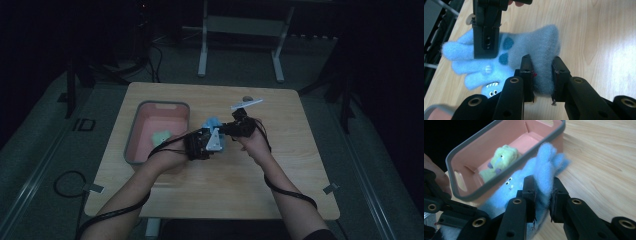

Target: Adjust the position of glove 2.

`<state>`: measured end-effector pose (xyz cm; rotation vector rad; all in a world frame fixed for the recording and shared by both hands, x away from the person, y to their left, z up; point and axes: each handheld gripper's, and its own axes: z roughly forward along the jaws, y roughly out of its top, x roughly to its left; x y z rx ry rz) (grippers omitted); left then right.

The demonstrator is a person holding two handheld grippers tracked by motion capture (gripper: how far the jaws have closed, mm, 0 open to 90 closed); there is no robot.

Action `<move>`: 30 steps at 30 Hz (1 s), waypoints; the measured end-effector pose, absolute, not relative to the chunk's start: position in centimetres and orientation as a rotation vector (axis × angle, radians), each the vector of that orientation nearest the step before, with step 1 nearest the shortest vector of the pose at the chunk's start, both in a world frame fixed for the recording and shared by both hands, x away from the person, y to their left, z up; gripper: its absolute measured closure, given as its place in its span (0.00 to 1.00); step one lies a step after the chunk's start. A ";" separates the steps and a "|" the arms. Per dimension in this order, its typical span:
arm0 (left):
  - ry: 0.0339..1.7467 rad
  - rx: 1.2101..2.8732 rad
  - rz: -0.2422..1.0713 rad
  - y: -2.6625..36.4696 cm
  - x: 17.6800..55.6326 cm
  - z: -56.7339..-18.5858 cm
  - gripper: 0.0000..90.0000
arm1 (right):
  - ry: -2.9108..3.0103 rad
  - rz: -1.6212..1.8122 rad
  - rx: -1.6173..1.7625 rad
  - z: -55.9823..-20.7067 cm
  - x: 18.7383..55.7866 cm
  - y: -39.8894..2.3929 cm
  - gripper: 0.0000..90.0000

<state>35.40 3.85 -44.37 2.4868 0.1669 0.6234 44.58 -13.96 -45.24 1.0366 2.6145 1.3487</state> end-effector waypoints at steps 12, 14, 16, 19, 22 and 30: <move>0.233 2.503 0.651 7.5 35.1 -43.8 0.84 | 2.648 1.414 0.995 -44.5 45.1 -9.7 0.86; 0.249 2.505 0.656 8.5 35.0 -43.8 0.84 | 2.652 1.419 0.989 -44.5 45.2 -9.2 0.86; 0.259 2.509 0.667 9.3 34.9 -43.9 0.84 | 2.669 1.418 0.968 -44.5 45.3 -7.6 0.86; 0.285 2.514 0.671 10.6 34.7 -44.1 0.84 | 2.684 1.423 0.947 -44.5 45.4 -6.1 0.86; 0.315 2.520 0.662 11.9 34.6 -44.3 0.84 | 2.702 1.424 0.925 -44.7 45.4 -4.5 0.86; 0.390 2.533 0.632 15.9 34.5 -45.3 0.84 | 2.748 1.433 0.901 -45.8 45.6 -0.3 0.86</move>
